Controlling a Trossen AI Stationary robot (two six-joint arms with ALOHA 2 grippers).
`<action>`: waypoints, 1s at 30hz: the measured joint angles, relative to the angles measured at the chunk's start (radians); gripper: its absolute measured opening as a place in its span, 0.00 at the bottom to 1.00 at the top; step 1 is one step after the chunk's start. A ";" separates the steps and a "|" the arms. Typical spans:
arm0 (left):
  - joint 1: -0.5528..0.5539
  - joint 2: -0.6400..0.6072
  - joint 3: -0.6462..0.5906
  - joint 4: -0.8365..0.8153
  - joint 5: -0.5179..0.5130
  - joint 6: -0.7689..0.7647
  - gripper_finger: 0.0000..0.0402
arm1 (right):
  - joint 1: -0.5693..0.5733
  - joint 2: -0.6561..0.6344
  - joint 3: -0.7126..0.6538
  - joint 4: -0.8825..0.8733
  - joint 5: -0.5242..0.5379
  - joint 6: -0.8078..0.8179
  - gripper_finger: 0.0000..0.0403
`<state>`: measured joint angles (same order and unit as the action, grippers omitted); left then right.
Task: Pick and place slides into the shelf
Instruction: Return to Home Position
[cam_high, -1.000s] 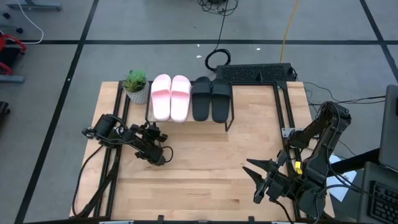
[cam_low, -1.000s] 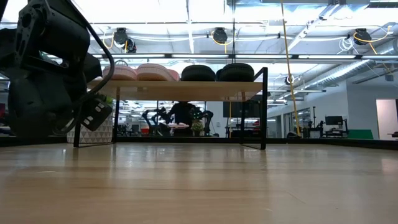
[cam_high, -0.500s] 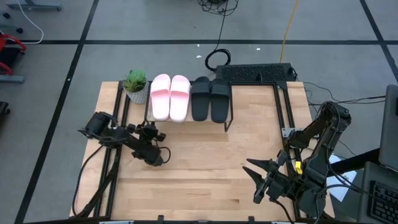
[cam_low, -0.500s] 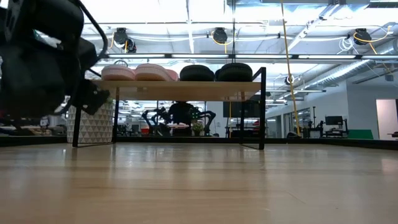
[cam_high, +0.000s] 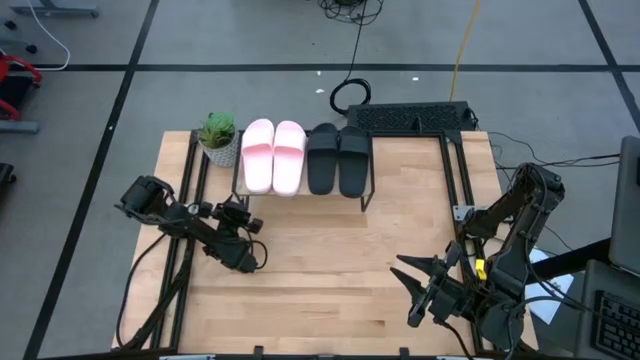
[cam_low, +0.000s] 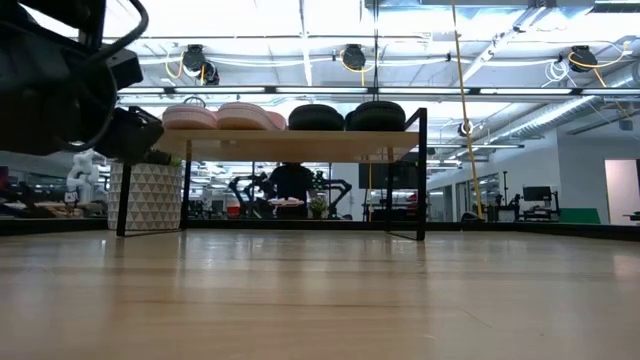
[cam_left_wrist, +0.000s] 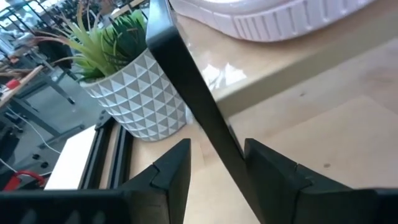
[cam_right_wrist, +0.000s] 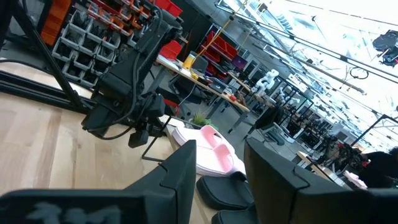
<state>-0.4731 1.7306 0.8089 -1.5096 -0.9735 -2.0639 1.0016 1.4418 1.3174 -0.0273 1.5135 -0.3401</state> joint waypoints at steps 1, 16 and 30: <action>-0.008 0.000 0.000 0.000 0.005 -0.003 0.38 | 0.000 0.000 0.000 0.000 0.000 0.000 0.31; -0.119 0.000 0.037 -0.003 0.051 -0.029 0.38 | 0.000 0.000 0.000 0.000 0.000 0.000 0.31; -0.252 0.000 0.115 -0.037 0.180 -0.008 0.38 | 0.000 0.000 0.000 0.000 0.000 0.000 0.31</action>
<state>-0.7250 1.7309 0.9234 -1.5462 -0.7939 -2.0716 1.0016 1.4418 1.3174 -0.0273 1.5135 -0.3405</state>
